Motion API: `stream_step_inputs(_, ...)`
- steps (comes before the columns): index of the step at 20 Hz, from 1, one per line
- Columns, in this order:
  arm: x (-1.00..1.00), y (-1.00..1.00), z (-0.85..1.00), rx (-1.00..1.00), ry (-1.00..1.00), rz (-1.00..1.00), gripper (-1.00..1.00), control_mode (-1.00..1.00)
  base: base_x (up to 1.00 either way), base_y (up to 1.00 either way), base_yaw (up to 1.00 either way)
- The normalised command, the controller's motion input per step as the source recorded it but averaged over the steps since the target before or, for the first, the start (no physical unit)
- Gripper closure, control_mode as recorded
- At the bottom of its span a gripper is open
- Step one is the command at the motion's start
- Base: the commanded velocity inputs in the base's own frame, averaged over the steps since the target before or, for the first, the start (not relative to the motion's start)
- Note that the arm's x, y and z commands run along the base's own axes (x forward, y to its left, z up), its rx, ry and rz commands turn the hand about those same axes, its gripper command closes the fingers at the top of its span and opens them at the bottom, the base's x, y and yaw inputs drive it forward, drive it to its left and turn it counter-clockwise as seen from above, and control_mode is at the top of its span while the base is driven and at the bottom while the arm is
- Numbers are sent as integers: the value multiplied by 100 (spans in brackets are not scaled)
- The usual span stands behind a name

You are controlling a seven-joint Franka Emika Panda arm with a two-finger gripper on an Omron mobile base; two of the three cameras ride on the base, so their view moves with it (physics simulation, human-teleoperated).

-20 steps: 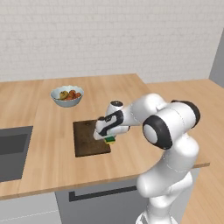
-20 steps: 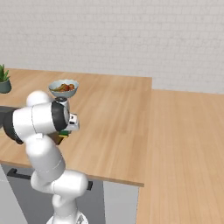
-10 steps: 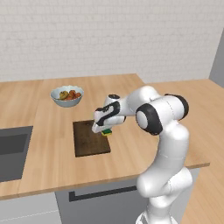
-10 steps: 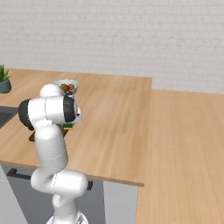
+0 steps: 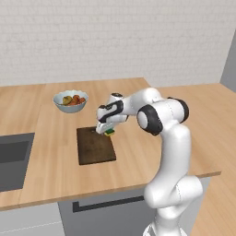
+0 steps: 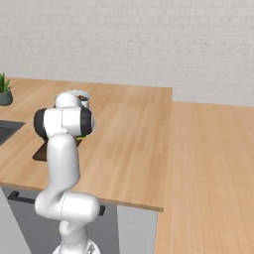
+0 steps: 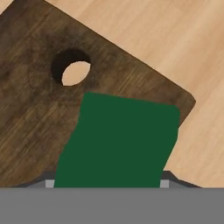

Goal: Pick up the sponge from the counter and clean the cutting board by briefly scrubbing or pressing down on the cutting board. Once finished, release the sponge.

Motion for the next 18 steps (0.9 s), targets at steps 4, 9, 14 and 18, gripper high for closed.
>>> stream_step_inputs(4, 33, 29, 2, 0, 0, 20, 100, -100, 0, 0, 0)
stream_step_inputs(9, 7, 43, 1, -3, 0, 22, 100, -100, 0, 0, 0)
stream_step_inputs(14, 0, 40, 0, -5, -4, 19, 100, -100, 0, 0, 0)
stream_step_inputs(18, -6, 29, 0, -4, -5, 17, 100, -100, 0, 0, 0)
